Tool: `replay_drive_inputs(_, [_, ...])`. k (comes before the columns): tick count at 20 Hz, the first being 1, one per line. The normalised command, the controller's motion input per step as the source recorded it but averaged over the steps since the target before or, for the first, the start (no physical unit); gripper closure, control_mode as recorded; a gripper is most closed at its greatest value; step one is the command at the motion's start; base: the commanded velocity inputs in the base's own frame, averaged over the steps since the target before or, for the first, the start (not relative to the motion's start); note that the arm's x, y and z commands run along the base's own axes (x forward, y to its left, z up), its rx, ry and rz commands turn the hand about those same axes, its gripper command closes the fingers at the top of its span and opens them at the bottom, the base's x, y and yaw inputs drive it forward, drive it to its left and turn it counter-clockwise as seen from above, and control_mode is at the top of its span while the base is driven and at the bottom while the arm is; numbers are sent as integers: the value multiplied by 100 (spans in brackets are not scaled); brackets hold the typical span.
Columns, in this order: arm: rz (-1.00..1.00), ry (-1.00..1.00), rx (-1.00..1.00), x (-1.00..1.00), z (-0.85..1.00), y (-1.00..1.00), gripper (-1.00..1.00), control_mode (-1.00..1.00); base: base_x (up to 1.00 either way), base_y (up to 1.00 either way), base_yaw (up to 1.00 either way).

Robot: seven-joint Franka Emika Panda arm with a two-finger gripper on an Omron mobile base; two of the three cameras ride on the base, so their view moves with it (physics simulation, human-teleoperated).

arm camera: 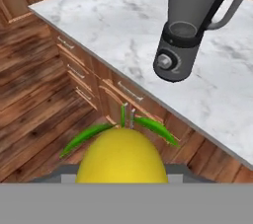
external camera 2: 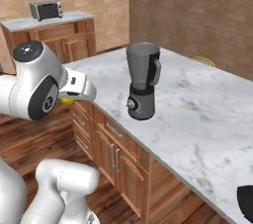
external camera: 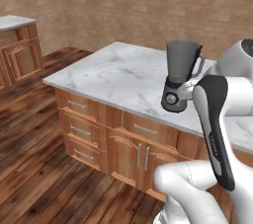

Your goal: Grab the lime and lemon from the fridge, place them in the blender, close the lid, and turn on the blender to create a marinade.

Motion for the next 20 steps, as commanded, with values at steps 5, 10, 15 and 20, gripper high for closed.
replay_drive_inputs(5, [0,0,0,0,0,0,100,100,77,0,-16])
replay_drive_inputs(10, [-2,-6,0,0,16,0,100,-100,23,0,-9])
replay_drive_inputs(15, [0,-12,0,1,77,8,100,-100,0,0,0])
replay_drive_inputs(20, [-8,-4,0,23,65,2,100,-100,0,0,0])
